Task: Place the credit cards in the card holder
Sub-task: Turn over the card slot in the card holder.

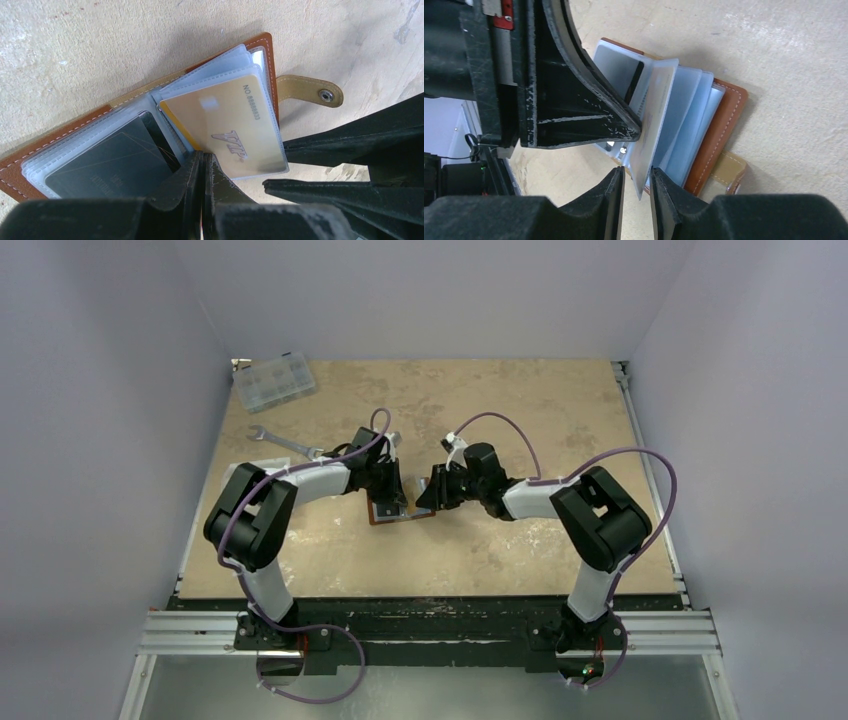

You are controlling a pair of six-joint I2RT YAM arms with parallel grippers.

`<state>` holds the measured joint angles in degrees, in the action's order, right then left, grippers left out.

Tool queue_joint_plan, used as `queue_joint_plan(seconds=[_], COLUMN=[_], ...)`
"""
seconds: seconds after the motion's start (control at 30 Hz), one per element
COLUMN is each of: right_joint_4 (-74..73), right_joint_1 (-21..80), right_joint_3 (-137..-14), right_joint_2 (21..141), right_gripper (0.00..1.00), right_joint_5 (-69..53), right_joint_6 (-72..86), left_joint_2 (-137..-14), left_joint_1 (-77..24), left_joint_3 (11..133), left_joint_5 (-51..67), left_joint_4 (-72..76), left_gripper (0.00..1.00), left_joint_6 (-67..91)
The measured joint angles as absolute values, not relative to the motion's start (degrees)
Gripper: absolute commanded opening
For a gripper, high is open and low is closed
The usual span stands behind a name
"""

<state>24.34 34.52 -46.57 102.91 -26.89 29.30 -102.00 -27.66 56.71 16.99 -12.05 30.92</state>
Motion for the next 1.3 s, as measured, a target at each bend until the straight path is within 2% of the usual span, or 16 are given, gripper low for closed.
queue_joint_plan(seconds=[0.13, 0.3, 0.7, 0.9, 1.0, 1.17, 1.3], right_joint_4=[25.4, 25.5, 24.8, 24.3, 24.6, 23.8, 24.0], right_joint_1=[34.6, 34.7, 37.8, 41.0, 42.6, 42.3, 38.7], right_joint_3=[-46.7, -47.1, -53.4, -60.1, -62.3, -60.6, -56.7], right_joint_2=[102.9, 102.9, 103.9, 109.1, 112.4, 110.7, 106.2], right_gripper=[0.40, 0.42, 0.44, 0.52, 0.61, 0.65, 0.65], right_joint_5=[-28.2, -28.8, -29.6, -30.1, -31.6, -32.9, -32.5], right_joint_6=[30.5, 31.3, 31.7, 32.7, 33.8, 34.2, 33.4], left_joint_2=[-101.7, -100.2, -89.0, -81.4, -78.0, -78.6, -84.4], left_joint_1=[-27.6, -27.2, -20.5, -16.0, -15.0, -14.7, -14.8], left_joint_3=[56.7, 56.7, 56.5, 56.5, 56.5, 55.5, 52.5], left_joint_5=[17.1, 17.6, 20.4, 15.7, 12.2, 12.0, 15.3], left_joint_4=[-12.5, -15.0, -22.6, -28.2, -29.7, -28.7, -25.1], left_gripper=[0.18, 0.28, 0.33, 0.39, 0.39, 0.40, 0.48], left_joint_6=[31.0, 31.9, 31.4, 29.8, 29.3, 29.3, 29.5])
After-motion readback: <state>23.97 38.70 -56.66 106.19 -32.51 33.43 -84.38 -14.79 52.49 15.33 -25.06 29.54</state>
